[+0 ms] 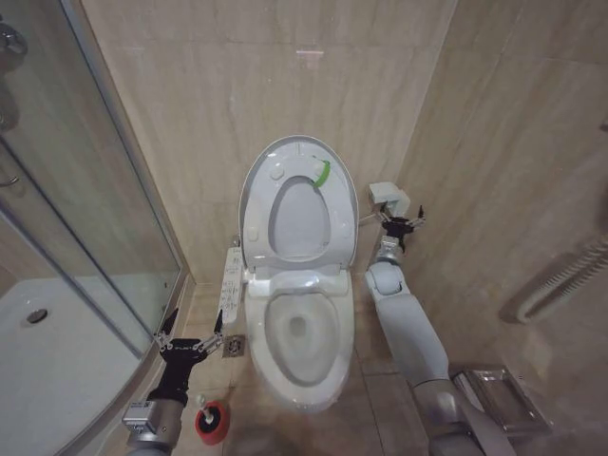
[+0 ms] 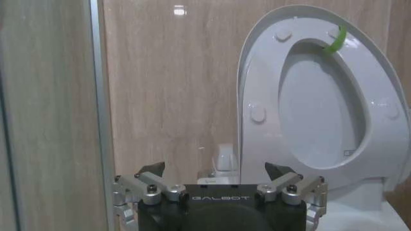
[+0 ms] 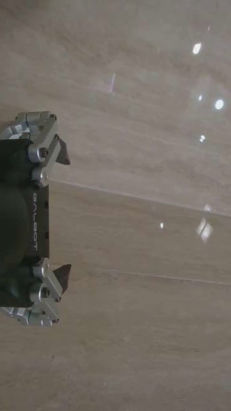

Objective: Open the toilet lid, clean the toilet bowl with a toilet brush, close the toilet lid, and flush.

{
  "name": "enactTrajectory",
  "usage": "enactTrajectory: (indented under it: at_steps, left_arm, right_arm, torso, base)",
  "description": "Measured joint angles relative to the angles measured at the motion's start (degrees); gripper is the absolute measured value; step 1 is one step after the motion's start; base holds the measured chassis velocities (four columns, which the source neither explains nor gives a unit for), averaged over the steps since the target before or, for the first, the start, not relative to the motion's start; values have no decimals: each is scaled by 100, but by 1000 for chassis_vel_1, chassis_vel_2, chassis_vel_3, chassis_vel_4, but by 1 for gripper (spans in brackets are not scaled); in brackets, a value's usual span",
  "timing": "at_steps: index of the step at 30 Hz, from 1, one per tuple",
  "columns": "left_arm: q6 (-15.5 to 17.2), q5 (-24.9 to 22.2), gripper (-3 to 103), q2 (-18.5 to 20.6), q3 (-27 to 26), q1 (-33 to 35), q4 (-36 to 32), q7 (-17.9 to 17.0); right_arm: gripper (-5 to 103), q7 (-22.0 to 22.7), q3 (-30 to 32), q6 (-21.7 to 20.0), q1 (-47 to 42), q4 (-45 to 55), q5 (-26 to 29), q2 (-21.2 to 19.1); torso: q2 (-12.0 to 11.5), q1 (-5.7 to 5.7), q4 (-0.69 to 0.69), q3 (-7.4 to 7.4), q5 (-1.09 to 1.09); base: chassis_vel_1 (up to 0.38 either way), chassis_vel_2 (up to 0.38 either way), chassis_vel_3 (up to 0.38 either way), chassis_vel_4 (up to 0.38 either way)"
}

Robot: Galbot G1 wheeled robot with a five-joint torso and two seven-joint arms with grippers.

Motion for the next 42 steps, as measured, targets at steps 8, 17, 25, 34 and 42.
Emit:
enactTrajectory:
  at_steps: [8, 17, 25, 34, 42]
  left_arm:
    - [0, 0, 100, 0, 0, 2, 0, 0]
    - [0, 0, 100, 0, 0, 2, 0, 0]
    - [0, 0, 100, 0, 0, 1, 0, 0]
    - [0, 0, 100, 0, 0, 2, 0, 0]
    - [0, 0, 100, 0, 0, 2, 0, 0]
  right_arm:
    - [100, -333, -100, 184, -77, 165, 243, 9]
    - [100, -768, -129, 245, -80, 269, 319, 11]
    - [100, -797, -56, 156, -57, 264, 307, -28]
    - [100, -888, -74, 147, 111, 130, 317, -84]
    - [100, -1072, -153, 143, 274, 11, 330, -179]
  torso:
    - [1, -5, 0, -1, 0]
    - [1, -5, 0, -1, -1]
    - [1, -5, -1, -1, -1]
    - [1, -4, -1, -1, -1]
    - [1, -4, -1, -1, 0]
  base:
    - [-30, 29, 36, -26]
    - [0, 0, 0, 0]
    - [0, 0, 0, 0]
    - [0, 0, 0, 0]
    - [0, 0, 0, 0]
